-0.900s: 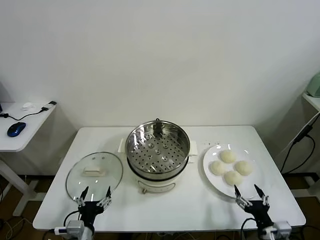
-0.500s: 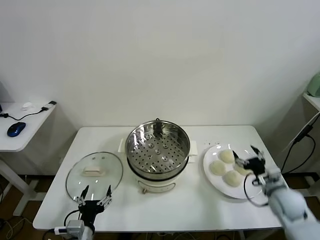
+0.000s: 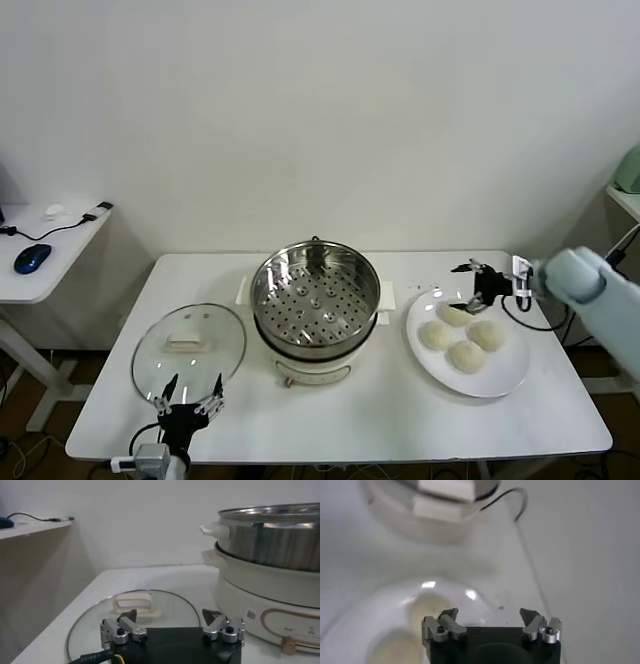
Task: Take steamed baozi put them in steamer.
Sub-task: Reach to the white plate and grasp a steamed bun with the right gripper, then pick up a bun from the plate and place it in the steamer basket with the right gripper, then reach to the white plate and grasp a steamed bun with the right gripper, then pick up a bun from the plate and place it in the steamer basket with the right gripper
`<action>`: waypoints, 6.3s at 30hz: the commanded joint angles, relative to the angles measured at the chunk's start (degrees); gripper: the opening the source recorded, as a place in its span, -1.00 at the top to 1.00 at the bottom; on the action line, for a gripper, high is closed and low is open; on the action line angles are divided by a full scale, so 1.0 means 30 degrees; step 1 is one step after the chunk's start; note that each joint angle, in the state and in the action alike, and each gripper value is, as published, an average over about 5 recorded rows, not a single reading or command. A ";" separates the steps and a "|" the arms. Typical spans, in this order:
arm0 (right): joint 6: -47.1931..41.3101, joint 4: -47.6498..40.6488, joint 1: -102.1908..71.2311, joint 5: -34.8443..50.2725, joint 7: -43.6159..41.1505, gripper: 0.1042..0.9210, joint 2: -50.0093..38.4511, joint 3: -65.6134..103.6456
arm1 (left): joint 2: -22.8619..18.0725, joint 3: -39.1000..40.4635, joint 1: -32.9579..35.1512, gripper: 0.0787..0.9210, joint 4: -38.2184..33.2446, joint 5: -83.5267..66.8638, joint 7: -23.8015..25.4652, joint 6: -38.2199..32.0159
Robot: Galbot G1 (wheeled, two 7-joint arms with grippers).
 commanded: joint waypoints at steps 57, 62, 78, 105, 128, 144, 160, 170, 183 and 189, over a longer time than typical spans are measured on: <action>0.1994 -0.0695 1.4772 0.6361 -0.1656 -0.34 0.6723 -1.2805 | -0.0280 0.0522 0.0291 -0.77 -0.0229 0.0455 -0.0175 -0.0378; 0.4315 0.4511 1.7724 0.8660 -0.1429 -0.34 0.9243 -1.4718 | -0.0199 0.0552 0.0251 -0.77 -0.0241 0.0381 -0.0248 -0.0305; 1.5970 -0.3810 0.7978 -0.6874 -0.0235 -0.34 1.4649 -0.8690 | 0.0182 0.0591 0.0082 -0.77 0.0096 0.0318 -0.0391 -0.0293; 1.5988 -0.6700 0.9460 -0.2042 -0.1043 -0.75 1.5373 -0.8140 | 0.0253 0.0691 0.0100 -0.77 0.0238 0.0326 -0.0494 -0.0483; -0.3998 0.7427 1.6960 0.9672 0.2184 -0.76 0.0195 -2.3143 | 0.0540 0.0833 -0.0081 -0.77 0.0202 0.0297 -0.0392 -0.0607; -0.6437 0.3058 0.5983 0.8019 0.4835 -0.76 0.1561 -1.4458 | 0.0588 0.0673 0.0168 -0.77 0.0481 0.0397 -0.0384 -0.0731; -0.5904 -0.0227 0.3011 0.6279 0.4936 -0.63 0.3897 -1.1480 | 0.0499 0.0625 0.0445 -0.77 0.0478 0.0506 -0.0464 -0.0752; -0.5544 0.2028 0.6202 0.6992 0.3755 -0.35 0.2741 -1.2126 | 0.0508 0.0581 0.0499 -0.77 0.0243 0.0519 -0.0517 -0.0731; -0.5076 0.3025 2.0349 1.5322 0.0117 -0.34 0.6339 -1.8542 | 0.0505 0.0849 0.0549 -0.77 -0.0568 0.0612 -0.0463 -0.0406; -0.7515 0.5876 1.9790 1.8779 0.3062 -0.34 1.0060 -1.6827 | 0.0723 0.0834 0.0459 -0.77 -0.0716 0.0525 -0.0452 -0.0252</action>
